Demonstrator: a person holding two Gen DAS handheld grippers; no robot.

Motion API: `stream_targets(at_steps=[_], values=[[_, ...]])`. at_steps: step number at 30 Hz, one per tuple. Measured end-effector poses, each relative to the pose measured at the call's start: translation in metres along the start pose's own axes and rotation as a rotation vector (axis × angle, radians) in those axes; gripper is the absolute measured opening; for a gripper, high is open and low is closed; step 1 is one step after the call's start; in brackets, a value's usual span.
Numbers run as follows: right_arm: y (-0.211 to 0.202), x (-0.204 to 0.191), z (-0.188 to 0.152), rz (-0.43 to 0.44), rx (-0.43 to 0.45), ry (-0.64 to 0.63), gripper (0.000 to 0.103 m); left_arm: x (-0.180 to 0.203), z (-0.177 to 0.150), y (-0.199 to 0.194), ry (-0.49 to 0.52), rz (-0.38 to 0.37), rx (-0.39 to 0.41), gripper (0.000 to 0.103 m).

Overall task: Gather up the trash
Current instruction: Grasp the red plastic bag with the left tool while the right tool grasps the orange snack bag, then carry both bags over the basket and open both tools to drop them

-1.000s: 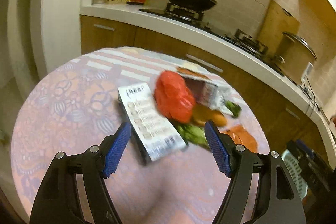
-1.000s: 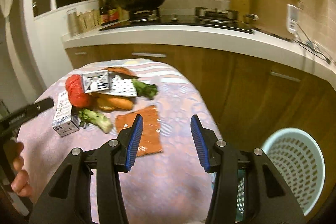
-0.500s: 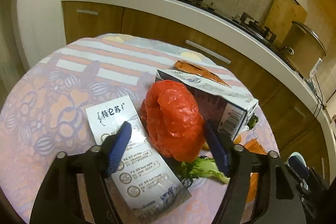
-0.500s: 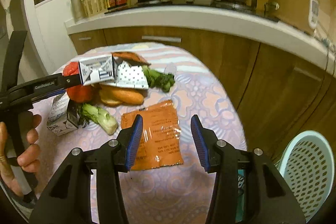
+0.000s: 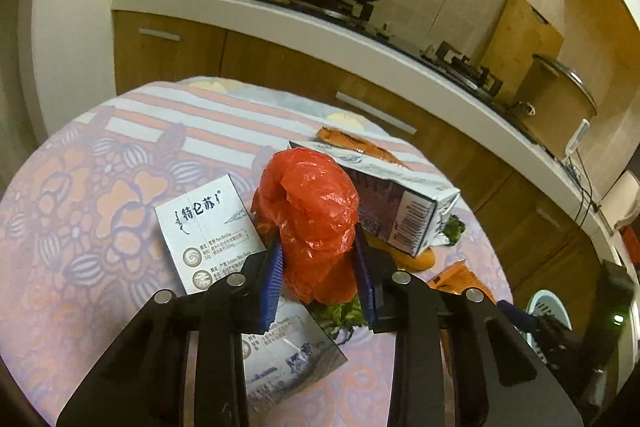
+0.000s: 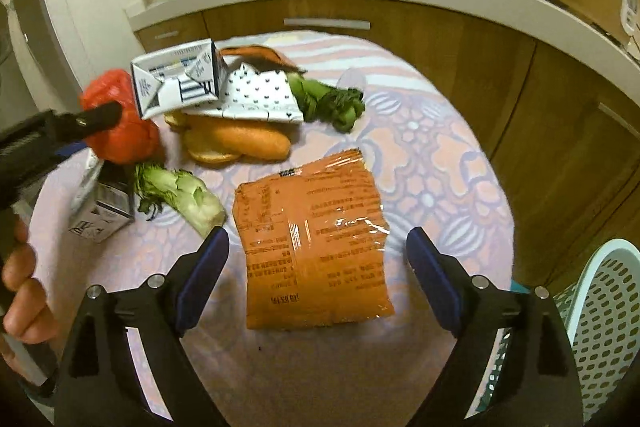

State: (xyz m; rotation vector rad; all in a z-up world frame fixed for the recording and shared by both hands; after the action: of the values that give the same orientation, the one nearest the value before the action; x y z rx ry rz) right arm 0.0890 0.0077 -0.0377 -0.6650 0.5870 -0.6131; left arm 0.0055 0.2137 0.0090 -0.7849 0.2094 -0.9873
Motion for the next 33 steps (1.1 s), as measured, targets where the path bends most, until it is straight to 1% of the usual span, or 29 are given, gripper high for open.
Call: stream_targets(at_steps=[5, 6, 8, 10, 11, 12, 17, 22, 29, 33], values=[[0.012, 0.000, 0.001, -0.028, -0.047, -0.003, 0.086, 0.003, -0.001, -0.013, -0.004, -0.032, 0.023, 0.030], [0.013, -0.001, 0.001, -0.037, -0.053, -0.010, 0.082, 0.003, -0.001, -0.014, -0.003, -0.037, 0.027, 0.030], [0.015, -0.005, 0.000, -0.071, -0.063, -0.031, 0.067, 0.003, -0.002, -0.022, -0.002, -0.045, 0.043, 0.030], [0.012, -0.008, -0.001, -0.085, -0.050, -0.048, 0.058, 0.002, -0.003, -0.029, -0.001, -0.050, 0.059, 0.030], [0.010, -0.008, -0.001, -0.075, -0.043, -0.048, 0.047, 0.002, -0.003, -0.033, 0.001, -0.052, 0.065, 0.030], [0.007, -0.008, -0.002, -0.064, -0.038, -0.045, 0.040, 0.002, -0.004, -0.038, 0.003, -0.056, 0.072, 0.030], [-0.012, -0.007, -0.004, -0.050, 0.013, -0.037, 0.037, 0.013, -0.007, -0.057, 0.023, -0.086, 0.106, 0.030], [-0.043, -0.004, -0.002, -0.068, 0.073, -0.046, 0.037, 0.033, -0.009, -0.071, 0.050, -0.127, 0.128, 0.030], [-0.091, 0.019, -0.008, -0.096, 0.136, -0.033, 0.037, 0.086, -0.025, -0.081, 0.129, -0.195, 0.131, 0.030], [-0.121, 0.036, -0.017, -0.158, 0.167, -0.024, 0.036, 0.127, -0.041, -0.078, 0.191, -0.235, 0.105, 0.030]])
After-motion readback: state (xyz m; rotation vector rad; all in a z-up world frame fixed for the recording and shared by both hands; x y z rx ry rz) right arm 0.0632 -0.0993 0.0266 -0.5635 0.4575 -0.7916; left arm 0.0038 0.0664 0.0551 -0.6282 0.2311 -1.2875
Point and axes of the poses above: each gripper's, at about its wrist camera, not at the fingertips, and y roughly the way its jaws point, x to its right, z to its top, the point moved 1 cm from there along y, roughly the way its jaws point, and after that the axes turned 13 degrees about z, right-handed, at the moved point
